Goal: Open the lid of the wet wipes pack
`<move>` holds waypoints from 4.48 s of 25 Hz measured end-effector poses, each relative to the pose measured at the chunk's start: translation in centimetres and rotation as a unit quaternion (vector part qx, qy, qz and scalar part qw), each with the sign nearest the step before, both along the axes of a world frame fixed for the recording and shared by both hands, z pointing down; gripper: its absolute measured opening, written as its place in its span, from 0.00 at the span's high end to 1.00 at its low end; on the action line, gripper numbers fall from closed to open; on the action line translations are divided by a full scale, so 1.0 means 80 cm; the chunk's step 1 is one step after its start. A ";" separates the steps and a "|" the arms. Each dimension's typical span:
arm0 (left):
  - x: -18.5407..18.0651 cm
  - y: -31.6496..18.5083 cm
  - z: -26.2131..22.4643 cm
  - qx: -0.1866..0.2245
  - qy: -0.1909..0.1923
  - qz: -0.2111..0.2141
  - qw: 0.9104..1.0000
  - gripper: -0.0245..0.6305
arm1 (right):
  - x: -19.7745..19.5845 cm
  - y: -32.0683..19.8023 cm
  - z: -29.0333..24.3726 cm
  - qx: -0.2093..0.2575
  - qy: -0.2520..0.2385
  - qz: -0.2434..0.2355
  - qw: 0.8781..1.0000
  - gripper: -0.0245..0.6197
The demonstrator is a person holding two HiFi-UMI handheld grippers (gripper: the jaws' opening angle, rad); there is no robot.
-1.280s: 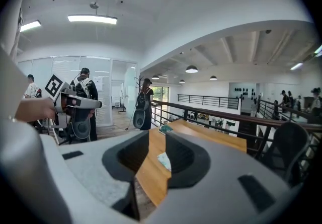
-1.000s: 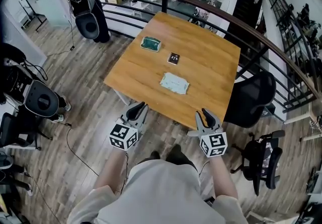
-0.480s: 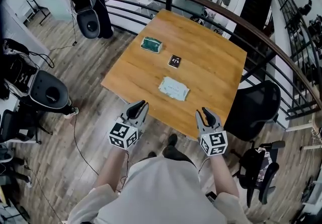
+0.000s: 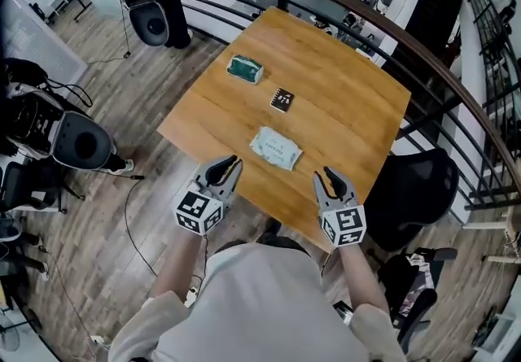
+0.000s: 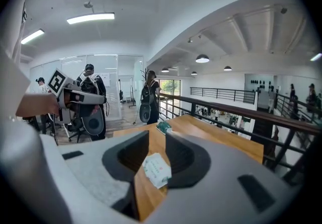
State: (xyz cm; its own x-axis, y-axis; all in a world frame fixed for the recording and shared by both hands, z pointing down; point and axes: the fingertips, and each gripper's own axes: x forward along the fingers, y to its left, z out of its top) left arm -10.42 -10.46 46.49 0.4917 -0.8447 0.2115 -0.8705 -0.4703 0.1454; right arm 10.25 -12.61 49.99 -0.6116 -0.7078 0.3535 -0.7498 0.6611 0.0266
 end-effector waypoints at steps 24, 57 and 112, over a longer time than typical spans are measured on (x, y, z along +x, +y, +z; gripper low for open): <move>0.064 -0.074 0.088 -0.067 -0.026 0.053 0.996 0.89 | -0.002 -0.059 0.113 -0.084 0.008 -0.026 0.996 0.82; 0.107 -0.176 0.337 -0.076 -0.324 0.412 0.848 0.87 | -0.078 -0.129 0.315 -0.253 0.089 0.003 0.963 0.82; 0.131 -0.259 0.362 0.039 -0.426 0.477 0.768 0.84 | -0.099 -0.131 0.391 -0.266 0.123 -0.031 0.956 0.82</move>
